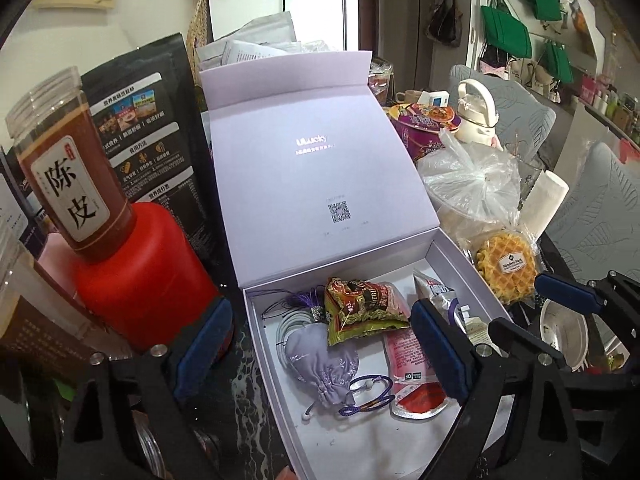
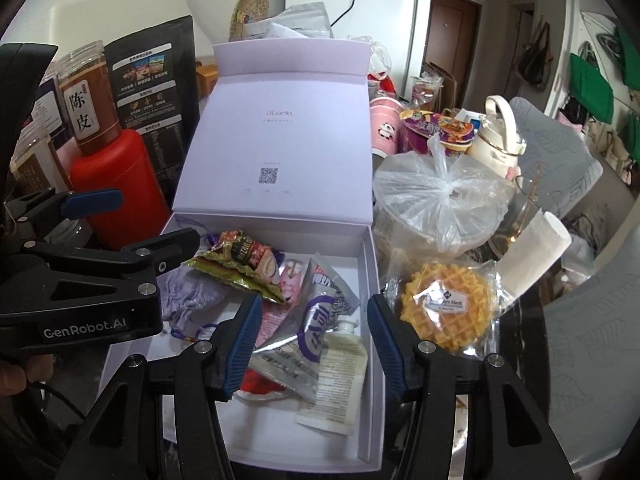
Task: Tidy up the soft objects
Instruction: 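Open the left tool to drop the red bag while the right tool releases the silver bag, then withdraw both open tools from the box toward the red candy packet and sock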
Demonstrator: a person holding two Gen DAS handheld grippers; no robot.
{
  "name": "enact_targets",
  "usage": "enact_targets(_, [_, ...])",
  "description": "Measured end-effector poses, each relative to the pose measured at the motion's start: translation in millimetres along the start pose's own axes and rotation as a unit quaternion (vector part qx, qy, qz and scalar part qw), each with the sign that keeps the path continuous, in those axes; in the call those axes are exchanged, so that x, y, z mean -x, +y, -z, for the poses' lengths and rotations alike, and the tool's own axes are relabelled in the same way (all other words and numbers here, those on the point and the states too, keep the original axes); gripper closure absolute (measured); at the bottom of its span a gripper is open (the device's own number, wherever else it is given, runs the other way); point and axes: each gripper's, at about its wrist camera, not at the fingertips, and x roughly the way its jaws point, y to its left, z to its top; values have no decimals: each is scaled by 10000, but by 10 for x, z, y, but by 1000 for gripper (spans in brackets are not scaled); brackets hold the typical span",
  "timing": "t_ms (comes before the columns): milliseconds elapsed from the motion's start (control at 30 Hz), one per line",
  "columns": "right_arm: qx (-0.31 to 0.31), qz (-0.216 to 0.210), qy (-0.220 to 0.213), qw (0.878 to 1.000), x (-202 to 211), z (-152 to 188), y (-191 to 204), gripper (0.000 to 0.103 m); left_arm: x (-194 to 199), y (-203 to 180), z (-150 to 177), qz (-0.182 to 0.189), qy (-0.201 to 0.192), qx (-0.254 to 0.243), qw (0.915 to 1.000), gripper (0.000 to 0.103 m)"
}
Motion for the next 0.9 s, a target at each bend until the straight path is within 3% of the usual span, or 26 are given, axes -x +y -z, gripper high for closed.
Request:
enact_targets(200, [0, 71, -305, 9995, 295, -21, 20, 49, 318, -61, -8, 114, -381, -47, 9992, 11])
enact_targets(367, [-21, 112, -495, 9987, 511, -23, 18, 48, 680, -118, 11, -62, -773, -242, 9967, 11])
enact_targets(900, [6, 86, -1094, 9940, 1289, 189, 116, 46, 1532, -230, 232, -56, -1368, -263, 9902, 11])
